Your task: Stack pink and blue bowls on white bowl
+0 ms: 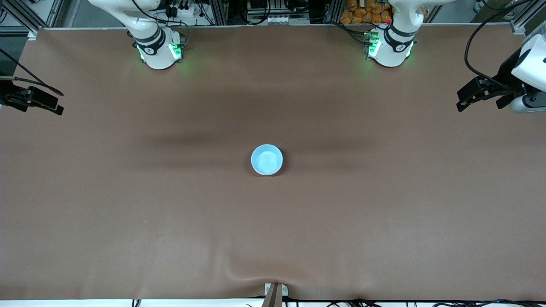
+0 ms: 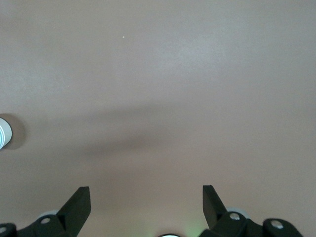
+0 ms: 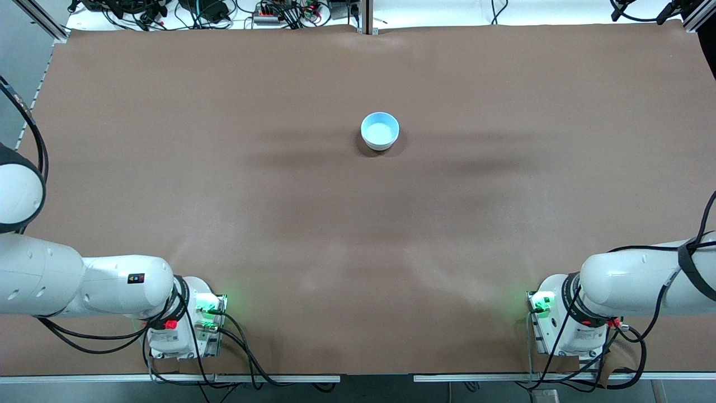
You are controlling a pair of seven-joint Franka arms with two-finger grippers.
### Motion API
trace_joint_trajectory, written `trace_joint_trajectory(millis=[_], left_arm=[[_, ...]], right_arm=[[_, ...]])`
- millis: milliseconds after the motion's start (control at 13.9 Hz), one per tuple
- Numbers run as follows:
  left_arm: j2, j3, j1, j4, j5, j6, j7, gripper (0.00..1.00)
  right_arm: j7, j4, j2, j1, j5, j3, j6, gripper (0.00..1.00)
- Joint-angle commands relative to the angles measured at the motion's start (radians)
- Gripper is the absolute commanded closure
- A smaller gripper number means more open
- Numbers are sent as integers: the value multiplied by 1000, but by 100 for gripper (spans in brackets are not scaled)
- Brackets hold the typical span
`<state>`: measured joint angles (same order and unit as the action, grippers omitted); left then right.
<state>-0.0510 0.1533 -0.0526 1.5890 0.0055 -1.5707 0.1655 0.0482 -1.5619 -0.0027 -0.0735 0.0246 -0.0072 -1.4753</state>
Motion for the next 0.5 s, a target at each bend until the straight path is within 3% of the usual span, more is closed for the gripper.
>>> trace_joint_trajectory(millis=[0, 432], left_arm=[[-4, 6, -6, -4, -2, 1, -11, 0], [-4, 6, -1, -23, -1, 3, -18, 0]], right_arm=[[4, 6, -11, -17, -15, 13, 15, 0], [-7, 14, -11, -16, -14, 18, 10, 0]])
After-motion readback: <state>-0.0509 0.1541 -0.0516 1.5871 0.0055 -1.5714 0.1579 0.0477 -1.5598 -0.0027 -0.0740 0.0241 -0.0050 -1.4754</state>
